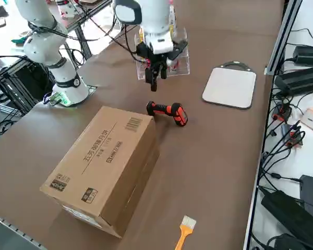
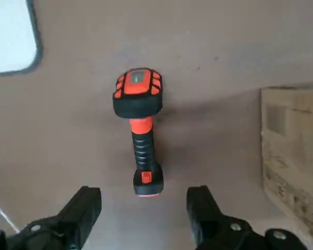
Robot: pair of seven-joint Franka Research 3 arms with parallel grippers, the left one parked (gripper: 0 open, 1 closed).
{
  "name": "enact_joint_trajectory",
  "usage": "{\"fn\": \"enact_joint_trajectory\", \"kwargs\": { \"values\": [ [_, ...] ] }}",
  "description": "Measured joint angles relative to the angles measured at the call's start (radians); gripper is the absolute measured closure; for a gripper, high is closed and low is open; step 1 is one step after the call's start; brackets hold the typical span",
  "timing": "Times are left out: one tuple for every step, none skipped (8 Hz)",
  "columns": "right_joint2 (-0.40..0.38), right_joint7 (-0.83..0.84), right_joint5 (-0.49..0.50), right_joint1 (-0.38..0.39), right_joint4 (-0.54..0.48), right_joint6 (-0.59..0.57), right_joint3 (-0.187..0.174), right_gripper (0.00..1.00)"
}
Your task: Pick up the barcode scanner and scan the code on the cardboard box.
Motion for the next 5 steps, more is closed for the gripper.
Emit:
{"fn": "enact_joint_trajectory", "kwargs": {
  "values": [
    [-0.004,0.000,0.000,0.001,-0.030,0.041,0.002,0.00],
    [0.000,0.000,0.000,0.001,-0.043,0.071,0.003,0.00],
    [0.012,0.000,0.000,0.002,-0.049,0.094,0.004,0.00],
    [0.031,0.000,0.000,0.002,-0.050,0.123,0.004,0.00],
    [0.056,-0.001,0.000,0.002,-0.051,0.153,0.004,0.00]
  ]
}}
